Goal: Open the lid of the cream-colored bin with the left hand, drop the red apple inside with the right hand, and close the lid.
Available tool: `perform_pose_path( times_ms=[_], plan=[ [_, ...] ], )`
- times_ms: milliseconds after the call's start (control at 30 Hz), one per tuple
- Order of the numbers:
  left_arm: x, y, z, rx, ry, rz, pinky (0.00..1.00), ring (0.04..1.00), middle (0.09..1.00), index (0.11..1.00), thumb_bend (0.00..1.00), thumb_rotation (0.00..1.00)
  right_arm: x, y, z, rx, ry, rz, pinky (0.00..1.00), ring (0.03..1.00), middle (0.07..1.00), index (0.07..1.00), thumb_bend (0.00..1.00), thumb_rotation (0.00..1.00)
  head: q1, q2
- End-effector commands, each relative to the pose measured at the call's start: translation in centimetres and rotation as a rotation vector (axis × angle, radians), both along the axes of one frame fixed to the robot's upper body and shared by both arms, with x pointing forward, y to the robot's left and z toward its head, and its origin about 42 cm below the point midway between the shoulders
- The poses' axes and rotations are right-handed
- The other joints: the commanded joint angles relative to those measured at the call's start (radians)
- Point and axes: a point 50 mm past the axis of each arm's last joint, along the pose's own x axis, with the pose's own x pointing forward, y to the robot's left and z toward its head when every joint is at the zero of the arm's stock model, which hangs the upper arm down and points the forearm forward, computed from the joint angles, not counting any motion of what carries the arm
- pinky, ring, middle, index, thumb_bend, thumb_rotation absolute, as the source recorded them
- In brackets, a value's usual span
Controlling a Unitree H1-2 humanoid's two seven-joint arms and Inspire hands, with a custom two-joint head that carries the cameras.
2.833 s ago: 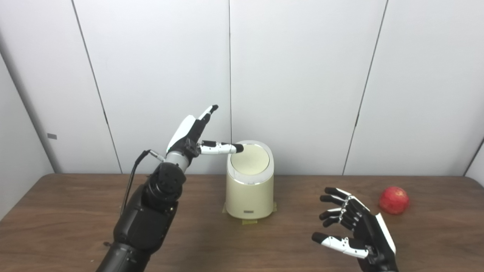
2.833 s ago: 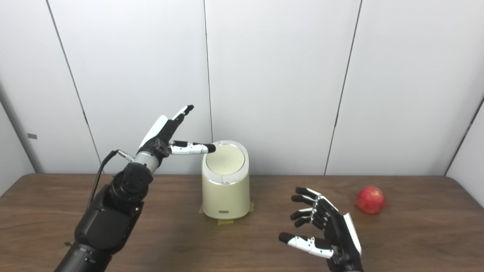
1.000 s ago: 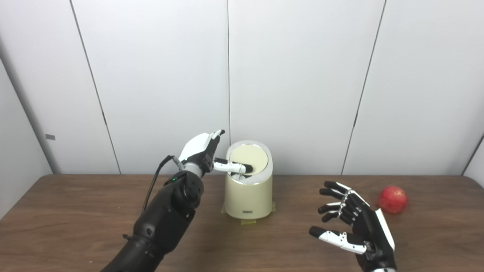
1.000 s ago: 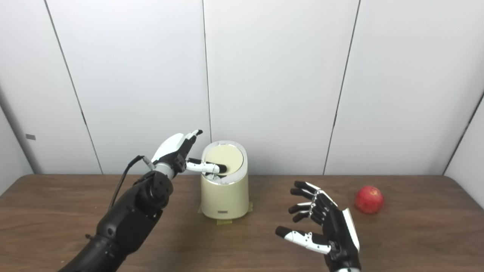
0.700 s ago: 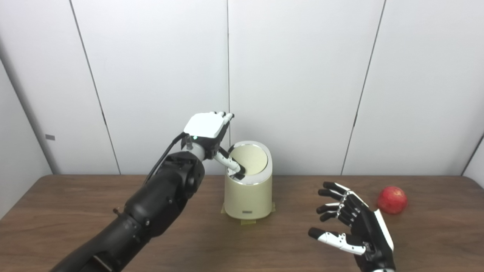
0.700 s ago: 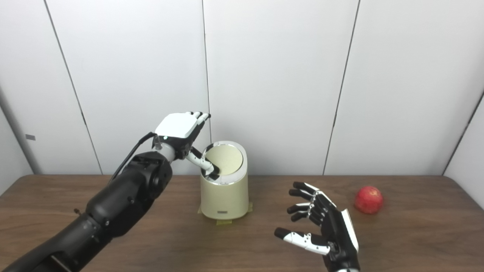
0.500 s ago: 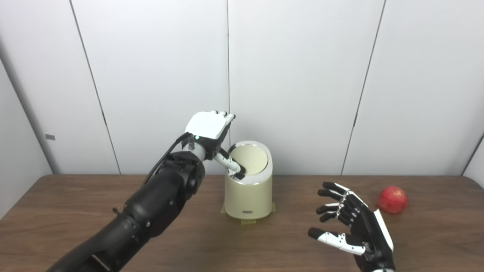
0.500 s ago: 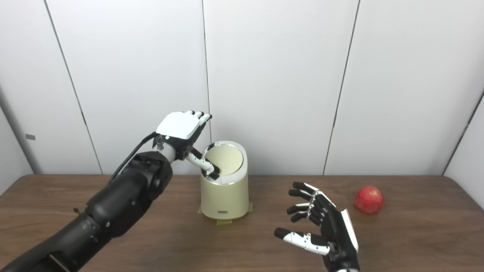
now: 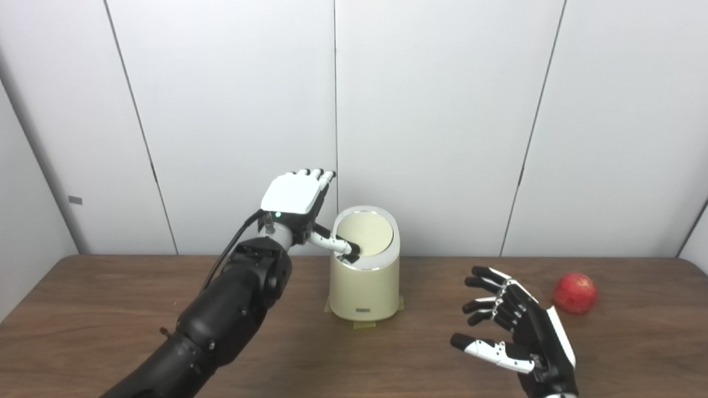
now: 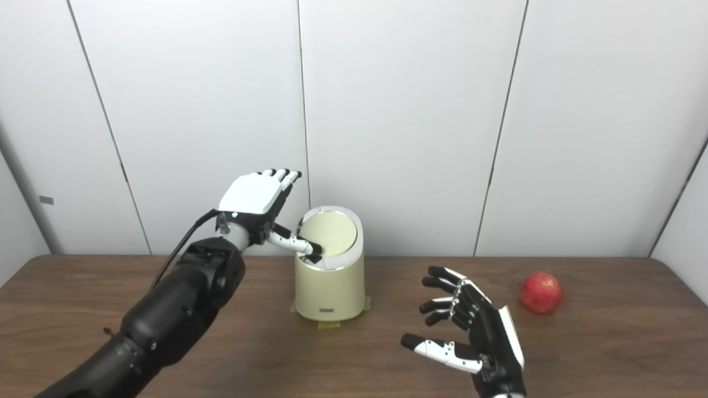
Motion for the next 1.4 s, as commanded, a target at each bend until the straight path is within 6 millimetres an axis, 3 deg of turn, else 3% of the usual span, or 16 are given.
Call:
perform_pose_path(
  times_ms=[0,133,333,667,767,1033,1267,1367],
  plan=[
    [0.0,-1.0,0.1,0.000,-0.014,-0.034,1.00,1.000,1.000,1.000,1.00,0.33,0.3,0.2,1.9,0.002,-0.078,0.022,0.44,0.541,0.719,0.740,0.78,0.14,0.000,0.000],
    [-0.3,-1.7,-0.6,-0.050,-0.004,-0.048,1.00,1.000,1.000,1.000,1.00,0.33,0.1,0.3,2.1,-0.004,-0.077,0.015,0.46,0.550,0.716,0.736,0.79,0.15,-0.002,0.007],
    [-0.6,-2.7,-1.1,-0.085,0.013,-0.065,0.93,1.000,1.000,1.000,1.00,0.36,0.0,0.3,2.3,-0.014,-0.075,0.005,0.43,0.539,0.717,0.736,0.78,0.16,-0.006,0.013],
    [-0.5,-2.9,-1.4,-0.045,0.009,-0.062,0.91,1.000,1.000,1.000,1.00,0.32,0.0,0.1,2.4,-0.027,-0.079,-0.004,0.42,0.536,0.720,0.734,0.77,0.16,-0.003,0.015],
    [-0.6,-2.7,-0.7,-0.051,-0.009,-0.063,0.96,1.000,1.000,1.000,1.00,0.32,0.1,0.0,2.3,-0.028,-0.077,0.000,0.41,0.532,0.722,0.737,0.76,0.16,-0.002,0.013],
    [-0.7,-1.5,1.8,-0.101,-0.075,-0.040,0.97,1.000,1.000,1.000,1.00,0.35,0.0,-0.1,2.1,-0.018,-0.068,0.004,0.42,0.532,0.717,0.737,0.76,0.14,0.005,0.011],
    [-0.5,0.7,4.5,-0.223,-0.184,-0.008,0.87,1.000,1.000,1.000,1.00,0.33,0.0,-0.1,1.9,-0.005,-0.058,0.011,0.43,0.533,0.718,0.741,0.78,0.14,0.010,0.011],
    [-0.5,1.9,5.5,-0.336,-0.209,0.002,0.87,1.000,1.000,1.000,1.00,0.35,-0.1,-0.1,1.8,-0.007,-0.051,0.010,0.43,0.532,0.719,0.742,0.78,0.14,0.012,0.011]
  ],
)
